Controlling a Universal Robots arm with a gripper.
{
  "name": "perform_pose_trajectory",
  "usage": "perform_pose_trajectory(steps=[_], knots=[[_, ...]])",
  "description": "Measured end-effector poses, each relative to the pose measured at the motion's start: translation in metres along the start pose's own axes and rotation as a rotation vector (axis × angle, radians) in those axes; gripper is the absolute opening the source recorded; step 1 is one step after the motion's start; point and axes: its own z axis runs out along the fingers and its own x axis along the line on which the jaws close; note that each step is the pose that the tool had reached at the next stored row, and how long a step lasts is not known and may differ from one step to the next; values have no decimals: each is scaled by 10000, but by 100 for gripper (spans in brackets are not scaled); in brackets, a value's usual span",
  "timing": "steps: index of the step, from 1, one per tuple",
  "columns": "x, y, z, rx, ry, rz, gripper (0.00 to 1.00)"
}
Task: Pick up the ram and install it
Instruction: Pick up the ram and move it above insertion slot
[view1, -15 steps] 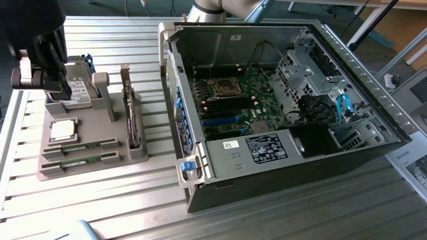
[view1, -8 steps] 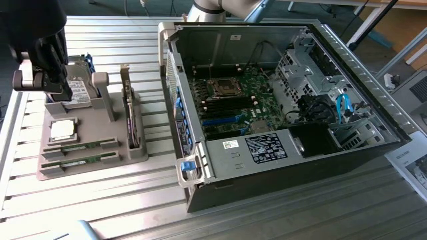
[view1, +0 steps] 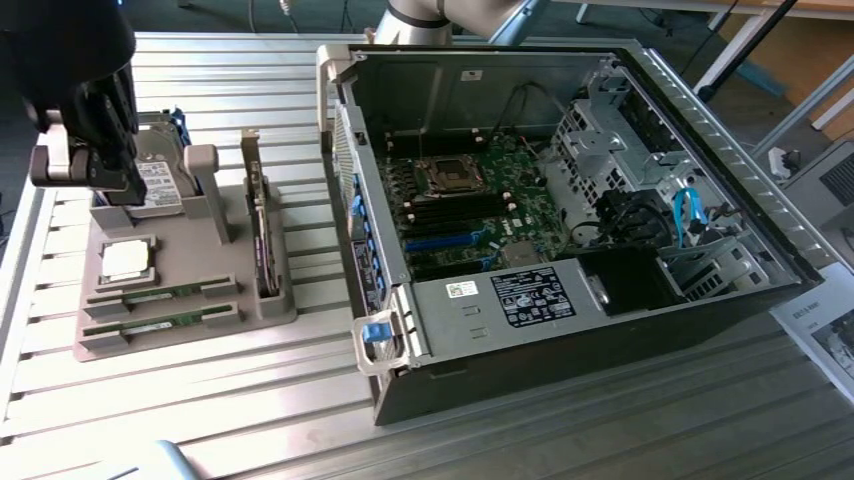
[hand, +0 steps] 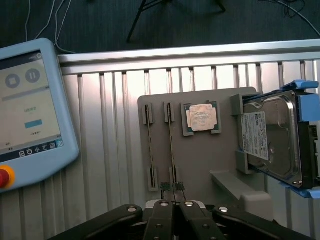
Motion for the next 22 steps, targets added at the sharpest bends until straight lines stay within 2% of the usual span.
perform_pose_trajectory(steps=[22], knots=[[-1,-3,74,0,0,0,11]])
